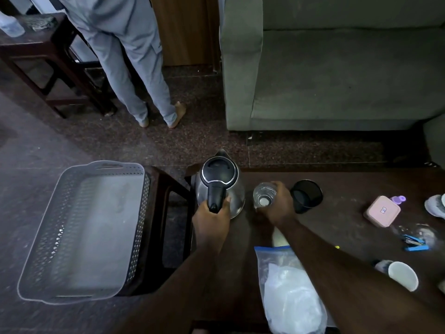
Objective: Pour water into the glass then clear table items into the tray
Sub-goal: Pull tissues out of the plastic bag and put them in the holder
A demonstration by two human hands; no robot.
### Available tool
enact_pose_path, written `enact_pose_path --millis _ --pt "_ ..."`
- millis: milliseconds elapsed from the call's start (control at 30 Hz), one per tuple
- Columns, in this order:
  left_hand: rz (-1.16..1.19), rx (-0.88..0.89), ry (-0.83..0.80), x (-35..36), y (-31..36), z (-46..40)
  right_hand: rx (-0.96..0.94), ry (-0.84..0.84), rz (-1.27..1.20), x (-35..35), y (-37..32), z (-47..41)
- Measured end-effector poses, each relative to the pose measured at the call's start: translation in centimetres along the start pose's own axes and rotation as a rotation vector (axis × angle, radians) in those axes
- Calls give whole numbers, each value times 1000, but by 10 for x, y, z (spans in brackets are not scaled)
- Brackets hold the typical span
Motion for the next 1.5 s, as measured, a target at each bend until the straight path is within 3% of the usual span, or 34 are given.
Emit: enact_pose_path --millis 600,833,933,1067,1167,1267,1367,1500 --pt "18 -26 -10 -1 -21 5 44 -49 -26 11 20 -2" --pt "-103 143 4 -9 -17 14 115 -79 68 -9 28 28" --pt "-151 191 128 -12 -21 30 66 -76 119 -23 39 52" --pt "-206 -9 228 -3 -41 64 -56 -141 285 -41 67 72" --pt "-165 -103 164 10 -64 87 -153 -258 449 -51 88 77" --pt "-168 -140 -62 26 -91 103 -234 -364 569 -52 104 85" --pt "-233 -262 -291 40 -115 116 -301 -383 631 -48 112 90" --pt "-280 -286 -390 51 -137 125 -331 -376 679 -39 114 90"
Point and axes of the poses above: each hand's wrist, its own z-axis away from the middle knuckle, its own x-axis out of the palm, y = z × x, the point moved 2 cm from there along -z, towards the middle knuckle, and after that the axes turned 9 degrees about z, right-handed, at the moved point
